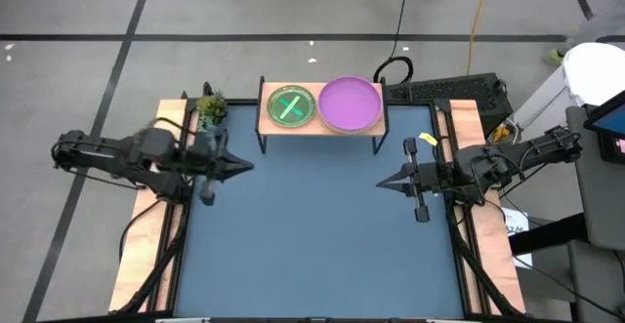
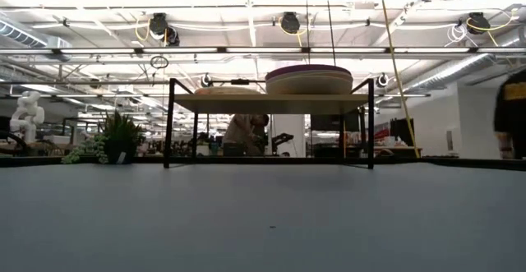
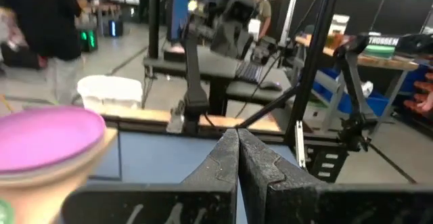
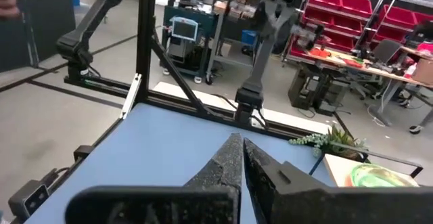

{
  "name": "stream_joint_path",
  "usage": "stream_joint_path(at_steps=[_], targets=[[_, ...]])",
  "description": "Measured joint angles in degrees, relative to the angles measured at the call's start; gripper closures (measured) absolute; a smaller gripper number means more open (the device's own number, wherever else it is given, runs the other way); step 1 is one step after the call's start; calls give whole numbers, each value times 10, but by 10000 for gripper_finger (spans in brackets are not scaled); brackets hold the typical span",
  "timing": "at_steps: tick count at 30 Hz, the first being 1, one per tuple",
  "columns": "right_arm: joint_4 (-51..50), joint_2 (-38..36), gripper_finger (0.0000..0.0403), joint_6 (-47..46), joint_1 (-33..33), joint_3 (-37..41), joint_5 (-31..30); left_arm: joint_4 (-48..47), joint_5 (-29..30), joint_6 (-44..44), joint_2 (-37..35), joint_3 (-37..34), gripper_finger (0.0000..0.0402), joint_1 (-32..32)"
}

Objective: Place and stack plates onto a shelf
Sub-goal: Return to Home Position

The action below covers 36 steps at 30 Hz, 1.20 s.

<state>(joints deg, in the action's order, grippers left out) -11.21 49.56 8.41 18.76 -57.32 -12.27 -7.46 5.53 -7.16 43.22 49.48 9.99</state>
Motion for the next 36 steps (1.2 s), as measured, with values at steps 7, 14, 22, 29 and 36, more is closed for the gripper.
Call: stream_joint_path(at_steps=[7,14,22,29,36], targets=[[-4,-1,403,0,0,0,-1,-81,5,34,-63,0,399,0],[5,-1,403,-1,0,0,2,-131,-8,53,-79,-16,400,0],[-15,0,403,0,0,0,-58,-33,-10,61,-121,-118,400,0],[-45,-1,403,19,-1,0,-133,120,-10,55,-134,-254,400,-1],[-103,-1,403,-37,-26,5,-135,219,10,35,-133,-364,400,-27]])
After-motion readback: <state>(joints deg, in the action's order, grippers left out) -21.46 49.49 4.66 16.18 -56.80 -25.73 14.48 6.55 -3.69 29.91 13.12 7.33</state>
